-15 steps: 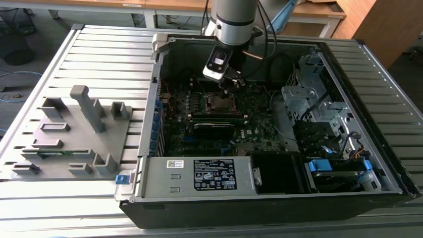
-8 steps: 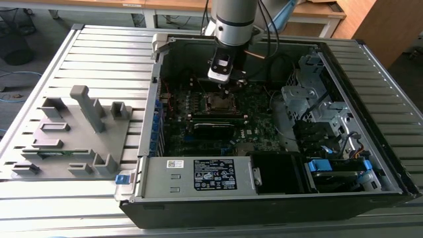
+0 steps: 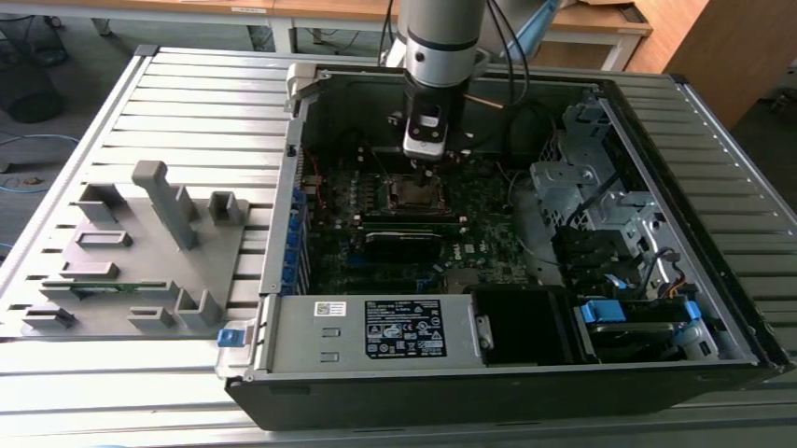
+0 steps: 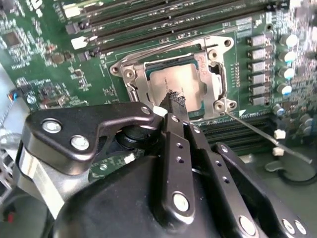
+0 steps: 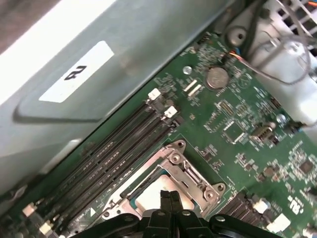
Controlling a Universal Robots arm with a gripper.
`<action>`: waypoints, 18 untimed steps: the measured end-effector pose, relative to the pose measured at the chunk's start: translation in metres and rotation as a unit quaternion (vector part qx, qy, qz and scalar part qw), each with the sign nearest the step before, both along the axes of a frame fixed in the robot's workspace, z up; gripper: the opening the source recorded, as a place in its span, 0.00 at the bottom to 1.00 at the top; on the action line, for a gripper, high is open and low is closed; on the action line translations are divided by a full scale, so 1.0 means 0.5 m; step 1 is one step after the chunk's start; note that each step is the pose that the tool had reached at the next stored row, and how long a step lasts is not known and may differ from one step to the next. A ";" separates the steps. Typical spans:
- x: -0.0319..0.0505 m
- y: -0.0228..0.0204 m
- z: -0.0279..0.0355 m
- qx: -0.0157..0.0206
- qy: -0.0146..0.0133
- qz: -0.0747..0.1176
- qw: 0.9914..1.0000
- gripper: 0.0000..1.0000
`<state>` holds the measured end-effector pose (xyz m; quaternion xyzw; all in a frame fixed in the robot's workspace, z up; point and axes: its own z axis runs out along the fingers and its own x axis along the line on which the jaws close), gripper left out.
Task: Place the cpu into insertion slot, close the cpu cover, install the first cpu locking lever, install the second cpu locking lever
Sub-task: 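Close the cpu cover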
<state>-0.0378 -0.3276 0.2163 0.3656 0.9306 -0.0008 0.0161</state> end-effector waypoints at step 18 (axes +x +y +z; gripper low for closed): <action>0.000 0.0000 -0.006 0.000 0.000 0.161 0.987 0.10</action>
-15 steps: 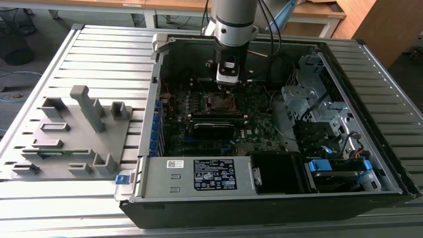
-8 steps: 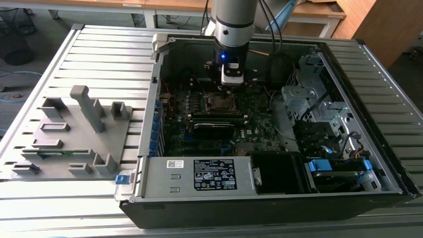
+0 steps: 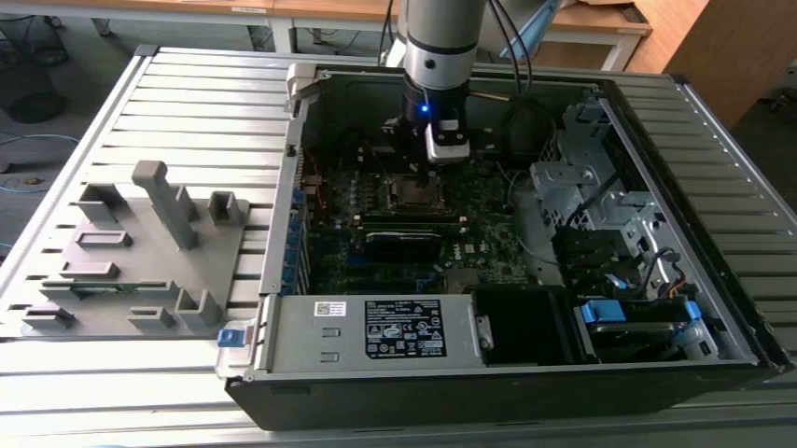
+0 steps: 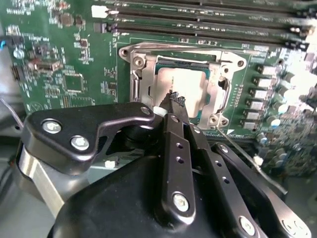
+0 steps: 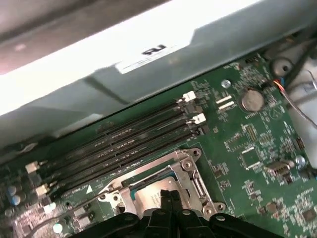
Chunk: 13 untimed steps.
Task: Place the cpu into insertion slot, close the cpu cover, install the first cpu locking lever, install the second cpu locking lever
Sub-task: 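Close the cpu cover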
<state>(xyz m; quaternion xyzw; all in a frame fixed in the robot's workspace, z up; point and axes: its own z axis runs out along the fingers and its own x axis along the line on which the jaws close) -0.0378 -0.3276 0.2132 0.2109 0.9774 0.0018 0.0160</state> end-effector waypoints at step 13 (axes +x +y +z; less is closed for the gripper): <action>0.000 0.0000 -0.007 0.000 0.000 0.118 0.993 0.10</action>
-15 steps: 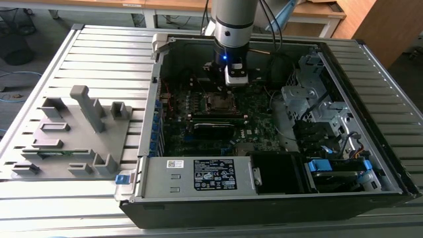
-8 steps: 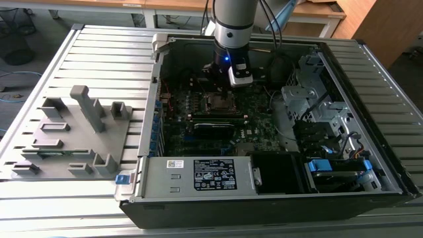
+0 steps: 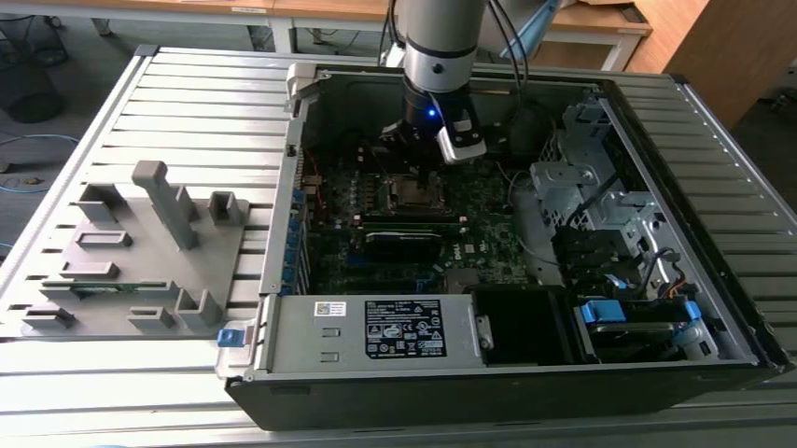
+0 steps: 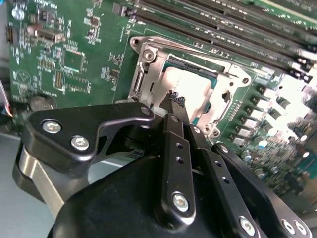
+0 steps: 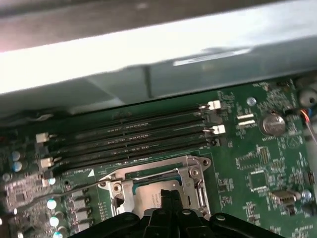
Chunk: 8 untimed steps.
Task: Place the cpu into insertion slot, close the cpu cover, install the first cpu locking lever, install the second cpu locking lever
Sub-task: 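Close the cpu cover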
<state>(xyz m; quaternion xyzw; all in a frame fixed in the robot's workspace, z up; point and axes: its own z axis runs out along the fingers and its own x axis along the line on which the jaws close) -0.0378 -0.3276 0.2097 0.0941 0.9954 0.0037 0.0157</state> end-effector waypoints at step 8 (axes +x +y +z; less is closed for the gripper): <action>-0.013 -0.0001 -0.001 -0.002 0.000 0.015 1.000 0.10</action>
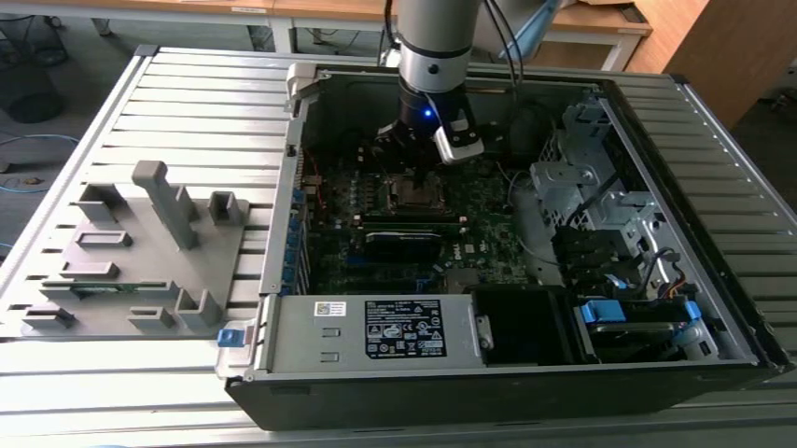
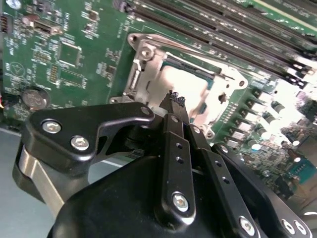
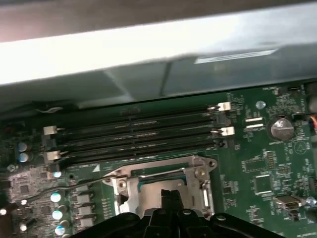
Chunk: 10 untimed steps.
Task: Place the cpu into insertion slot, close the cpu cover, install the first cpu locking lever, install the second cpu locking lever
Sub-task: 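Close the cpu cover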
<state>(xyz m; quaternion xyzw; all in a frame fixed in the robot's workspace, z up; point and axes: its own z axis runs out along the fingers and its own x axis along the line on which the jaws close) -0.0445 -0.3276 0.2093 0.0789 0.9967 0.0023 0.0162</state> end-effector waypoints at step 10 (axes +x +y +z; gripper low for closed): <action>-0.035 0.0000 0.000 0.000 -0.003 0.000 1.000 0.10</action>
